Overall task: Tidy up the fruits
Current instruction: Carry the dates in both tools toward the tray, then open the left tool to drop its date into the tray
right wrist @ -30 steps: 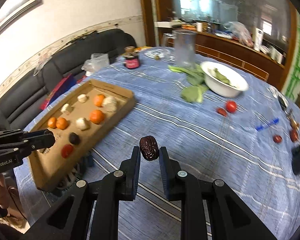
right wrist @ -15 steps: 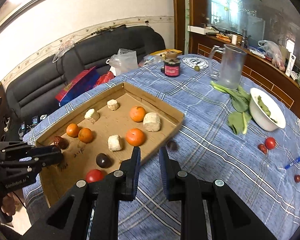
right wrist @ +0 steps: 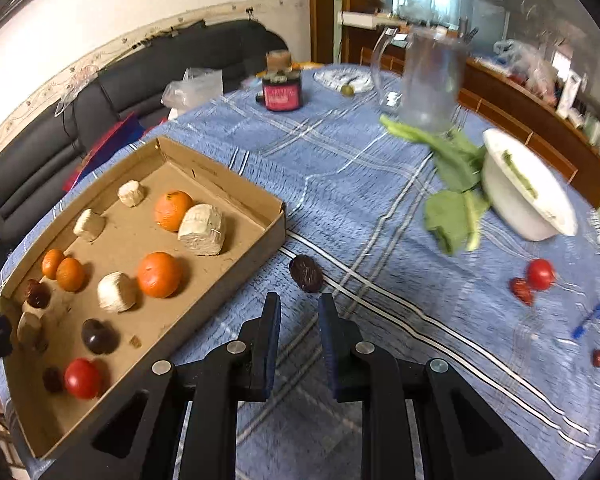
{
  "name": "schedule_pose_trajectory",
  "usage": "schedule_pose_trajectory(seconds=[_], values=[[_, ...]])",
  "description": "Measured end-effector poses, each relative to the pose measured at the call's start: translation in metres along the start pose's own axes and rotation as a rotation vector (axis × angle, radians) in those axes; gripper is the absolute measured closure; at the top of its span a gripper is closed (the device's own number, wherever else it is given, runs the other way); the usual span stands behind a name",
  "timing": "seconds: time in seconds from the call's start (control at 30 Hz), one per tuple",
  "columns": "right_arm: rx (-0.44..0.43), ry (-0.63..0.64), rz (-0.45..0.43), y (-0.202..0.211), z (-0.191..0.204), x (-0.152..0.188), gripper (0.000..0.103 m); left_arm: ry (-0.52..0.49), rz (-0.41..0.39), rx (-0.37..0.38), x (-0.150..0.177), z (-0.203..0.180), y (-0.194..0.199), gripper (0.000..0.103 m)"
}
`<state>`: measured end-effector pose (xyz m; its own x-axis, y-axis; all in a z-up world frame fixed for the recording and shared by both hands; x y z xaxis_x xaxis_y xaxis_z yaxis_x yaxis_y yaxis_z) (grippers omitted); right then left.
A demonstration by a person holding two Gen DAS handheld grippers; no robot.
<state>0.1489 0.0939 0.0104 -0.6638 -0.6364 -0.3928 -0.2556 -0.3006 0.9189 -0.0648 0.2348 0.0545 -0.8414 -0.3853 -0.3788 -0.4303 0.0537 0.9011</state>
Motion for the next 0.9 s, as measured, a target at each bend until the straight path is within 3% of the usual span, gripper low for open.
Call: schedule_pose_trajectory(seconds=[0.13, 0.23, 0.33, 0.43, 0.7, 0.9], values=[[0.008, 0.015, 0.01, -0.018, 0.003, -0.013, 0.081, -0.002, 0.012, 0.001, 0.0, 0.0, -0.002, 0.082], [0.027, 0.038, 0.021, -0.025, 0.003, -0.021, 0.073, 0.003, 0.022, -0.005, -0.001, 0.003, -0.007, 0.082], [0.023, 0.032, 0.066, -0.035, 0.001, -0.02, 0.074, 0.012, 0.04, -0.01, -0.003, 0.005, -0.014, 0.082], [0.025, 0.017, 0.034, -0.032, -0.003, -0.017, 0.082, 0.009, 0.058, -0.018, -0.004, 0.004, -0.023, 0.082], [-0.008, 0.007, 0.038, -0.028, -0.011, -0.012, 0.082, -0.015, 0.079, -0.01, -0.008, -0.006, -0.032, 0.082], [0.004, 0.003, 0.034, -0.031, -0.008, -0.018, 0.081, -0.035, 0.078, -0.009, -0.006, -0.014, -0.027, 0.073]])
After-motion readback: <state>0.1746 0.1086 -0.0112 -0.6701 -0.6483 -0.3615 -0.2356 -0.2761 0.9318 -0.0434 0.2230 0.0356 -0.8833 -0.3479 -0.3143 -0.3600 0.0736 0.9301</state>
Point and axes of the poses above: each gripper's, at about its wrist camera, not at the fingertips, and y roughly against the way its jaws point, z to its left, x to its underside, the point moved 1 cm from there along -y, roughly the way its jaws point, and after that the axes turned 12 degrees about z, right-handed, at the moved point
